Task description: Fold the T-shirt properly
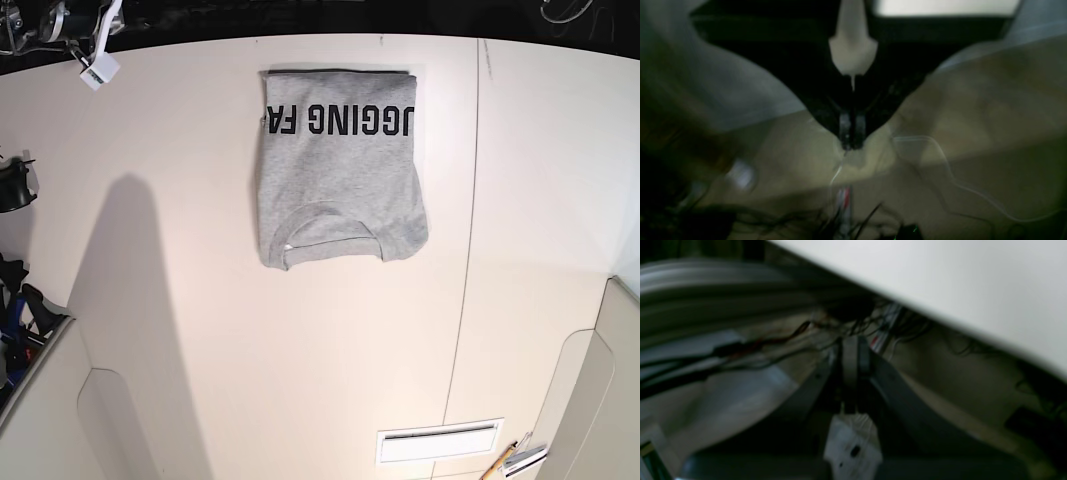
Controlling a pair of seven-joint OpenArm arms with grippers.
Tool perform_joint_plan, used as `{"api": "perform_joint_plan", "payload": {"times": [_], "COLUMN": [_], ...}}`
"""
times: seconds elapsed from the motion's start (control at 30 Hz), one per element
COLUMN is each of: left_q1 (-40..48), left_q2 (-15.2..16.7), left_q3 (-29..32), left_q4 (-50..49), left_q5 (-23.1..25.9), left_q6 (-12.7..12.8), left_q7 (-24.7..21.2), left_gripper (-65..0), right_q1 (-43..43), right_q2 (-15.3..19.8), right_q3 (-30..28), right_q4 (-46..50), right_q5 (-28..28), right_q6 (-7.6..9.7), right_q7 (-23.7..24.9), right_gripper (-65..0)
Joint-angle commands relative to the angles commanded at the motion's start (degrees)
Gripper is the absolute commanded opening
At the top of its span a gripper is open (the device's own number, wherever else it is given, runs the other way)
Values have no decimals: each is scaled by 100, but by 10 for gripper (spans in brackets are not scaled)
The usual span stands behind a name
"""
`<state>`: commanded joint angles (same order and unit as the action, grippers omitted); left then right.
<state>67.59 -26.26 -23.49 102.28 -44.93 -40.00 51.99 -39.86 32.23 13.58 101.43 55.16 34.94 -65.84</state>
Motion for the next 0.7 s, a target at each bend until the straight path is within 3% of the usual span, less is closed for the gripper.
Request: {"api": "perform_joint_plan", "payload": {"times": [0.1, 0.2, 0.3, 0.43, 0.57, 0.6, 0.7], "left_q1": [-258, -804, -1449, -2277, -3130, -3305, -3724], "left_q2": [-74, -74, -72, -22, 168, 247, 490], "left_q3": [155, 619, 1392, 2535, 3432, 3589, 3877], "left_q4": [-1117, -2304, -3471, -4811, -5652, -5775, -5991], "left_q5": [-9, -225, -234, 199, 710, 708, 710], "left_q6": [0, 0, 0, 0, 0, 69, 834], "left_q7": [-699, -907, -1169, -2103, -2750, -2850, -2865], "left_gripper": [-650, -650, -650, -650, -650, -650, -650], "right_q1": [-385, -658, -682, -472, 289, 501, 1104], "right_q2": [2, 2, 2, -2, -4, -4, -7], "right_q3": [-280, -697, -1270, -2035, -2813, -2981, -3333], "right_q4": [-20, -94, -455, -1355, -2514, -2806, -3595], "right_q5": [-358, -772, -1397, -2649, -3152, -3187, -3187], "right_q6": [-2, 0, -22, -22, -24, -28, -48], "right_q7": [2, 168, 894, 2282, 2601, 2601, 2599], "right_gripper": [-650, -650, -650, -650, -650, -650, -650]}}
